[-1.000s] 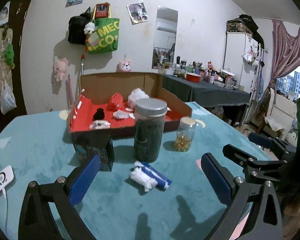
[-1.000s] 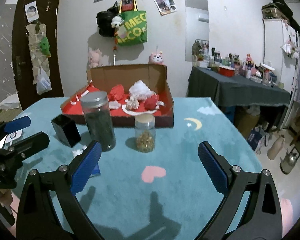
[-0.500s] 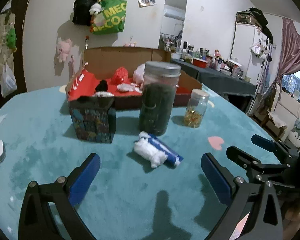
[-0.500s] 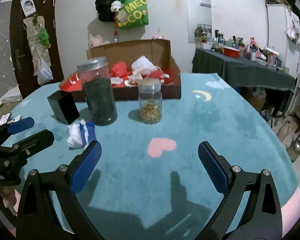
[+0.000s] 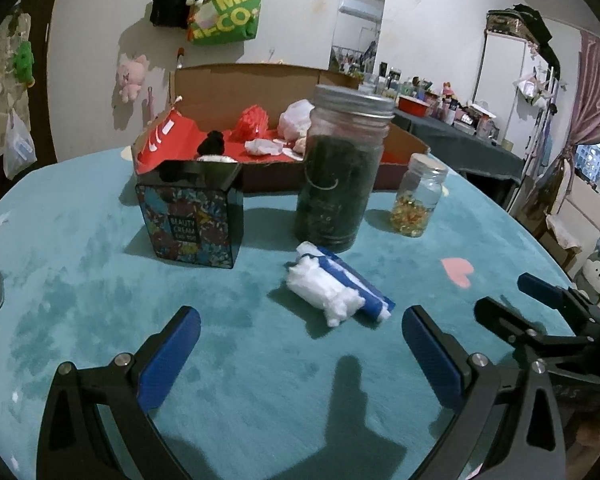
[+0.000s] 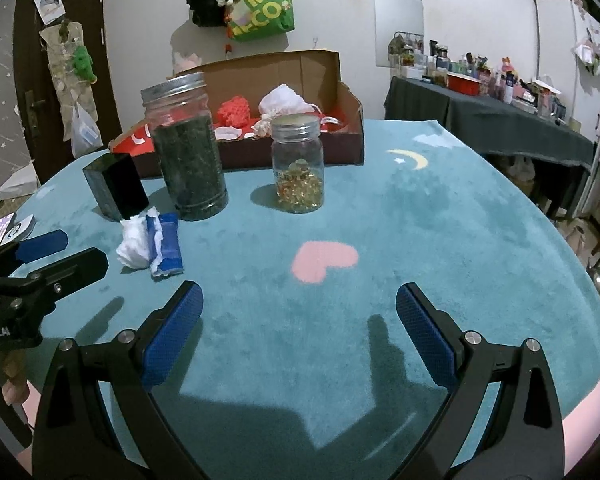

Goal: Organize soft objects
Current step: 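Withdraw both open tools from the box back toward the table, then grasp the white fluffy plush with the left tool while the right tool grasps the blue-and-white packet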

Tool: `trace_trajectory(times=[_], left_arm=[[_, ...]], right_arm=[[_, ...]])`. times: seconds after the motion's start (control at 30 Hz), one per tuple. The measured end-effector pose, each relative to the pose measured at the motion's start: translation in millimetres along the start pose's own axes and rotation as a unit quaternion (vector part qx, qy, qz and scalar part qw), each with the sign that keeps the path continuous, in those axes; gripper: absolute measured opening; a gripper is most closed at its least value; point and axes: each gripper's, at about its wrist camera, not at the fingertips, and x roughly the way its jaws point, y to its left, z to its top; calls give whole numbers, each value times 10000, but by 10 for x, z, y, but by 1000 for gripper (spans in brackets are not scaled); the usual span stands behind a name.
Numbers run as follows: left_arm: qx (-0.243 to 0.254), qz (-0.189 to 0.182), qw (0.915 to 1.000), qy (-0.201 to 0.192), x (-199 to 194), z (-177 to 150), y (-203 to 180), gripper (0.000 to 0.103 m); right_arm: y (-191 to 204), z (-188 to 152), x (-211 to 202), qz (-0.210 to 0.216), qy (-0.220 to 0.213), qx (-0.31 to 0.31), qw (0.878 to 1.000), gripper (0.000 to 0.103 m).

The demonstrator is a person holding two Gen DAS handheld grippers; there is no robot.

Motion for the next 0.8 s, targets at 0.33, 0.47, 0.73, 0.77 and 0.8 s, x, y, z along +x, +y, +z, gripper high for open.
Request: trace_trajectory(times=[0.33,0.47,0.73,0.77,0.8], left_arm=[[55,209,9983,538,310,123,96,101],[111,423,9967,680,307,121,272,101],[131,534,9960,699,79,152,600,99],[174,425,9964,707,72,161,574,99],[206,355,9966,710,78,176,551,98]], right_arm=[[-151,151,89,20,120,146,9998,99],[-177,223,151,70,197,161,9997,99],[-69,358,285,557,354,57,9978,99],[-46,374,305,644,382,32,9972,99],[-18,397,334,791,438,8,9959,99]])
